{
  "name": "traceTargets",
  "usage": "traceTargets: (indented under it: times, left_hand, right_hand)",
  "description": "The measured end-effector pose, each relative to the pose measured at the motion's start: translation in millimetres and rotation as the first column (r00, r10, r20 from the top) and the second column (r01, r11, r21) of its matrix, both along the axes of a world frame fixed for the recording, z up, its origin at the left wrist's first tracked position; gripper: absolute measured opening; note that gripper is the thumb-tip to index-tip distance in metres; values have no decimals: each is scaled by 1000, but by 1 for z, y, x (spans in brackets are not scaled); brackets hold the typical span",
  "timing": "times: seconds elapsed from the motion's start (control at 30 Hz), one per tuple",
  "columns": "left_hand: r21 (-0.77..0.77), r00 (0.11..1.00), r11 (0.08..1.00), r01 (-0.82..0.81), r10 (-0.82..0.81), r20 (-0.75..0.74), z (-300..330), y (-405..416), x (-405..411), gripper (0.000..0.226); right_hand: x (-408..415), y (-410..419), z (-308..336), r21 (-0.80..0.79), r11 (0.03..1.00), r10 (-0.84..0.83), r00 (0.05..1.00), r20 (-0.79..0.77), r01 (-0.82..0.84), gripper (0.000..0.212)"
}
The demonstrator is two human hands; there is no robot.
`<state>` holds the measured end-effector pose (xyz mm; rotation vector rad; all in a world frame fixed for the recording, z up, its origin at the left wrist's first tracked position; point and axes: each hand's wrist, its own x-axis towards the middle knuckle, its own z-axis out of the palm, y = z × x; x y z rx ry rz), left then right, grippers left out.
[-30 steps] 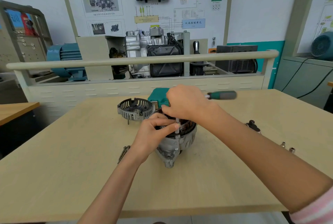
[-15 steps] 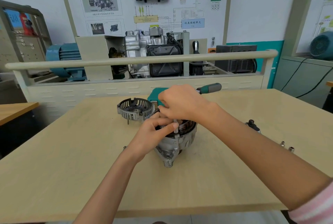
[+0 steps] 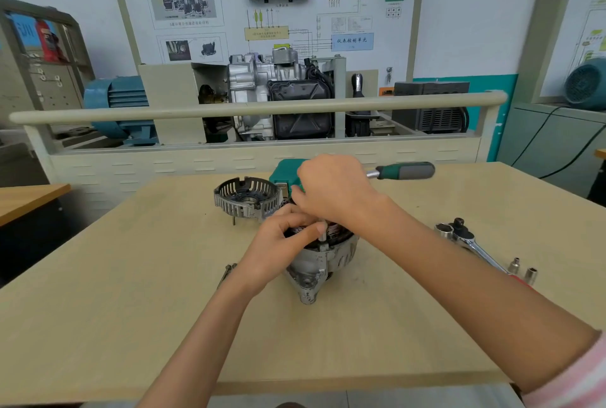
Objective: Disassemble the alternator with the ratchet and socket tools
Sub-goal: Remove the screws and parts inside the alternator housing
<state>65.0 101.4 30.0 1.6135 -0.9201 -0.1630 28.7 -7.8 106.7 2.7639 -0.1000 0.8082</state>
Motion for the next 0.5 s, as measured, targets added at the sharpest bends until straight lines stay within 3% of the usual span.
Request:
traceTargets:
  times: [0.13,0.27,0.33,0.5]
  left_hand:
    - [38,998,999,24,-26,52,1,2,1,14]
    - [-4,1000,1000,3,-3,9,1,0,0,15]
    - [-35,1000,999,-13,12,-28,1,-1,-2,11]
    - [-63,997,995,-76,74,-29,0,-6,-3,14]
  right_hand:
    - [-2,-12,4,37,978,206,977,-52,-204,38]
    - [-5,-13,5,58,966,256,964,-77,-252,40]
    - [-4,-8,3,25,979,203,977,-62,-201,40]
    - [-1,6,-4,80,981,-180,983,35,176,39]
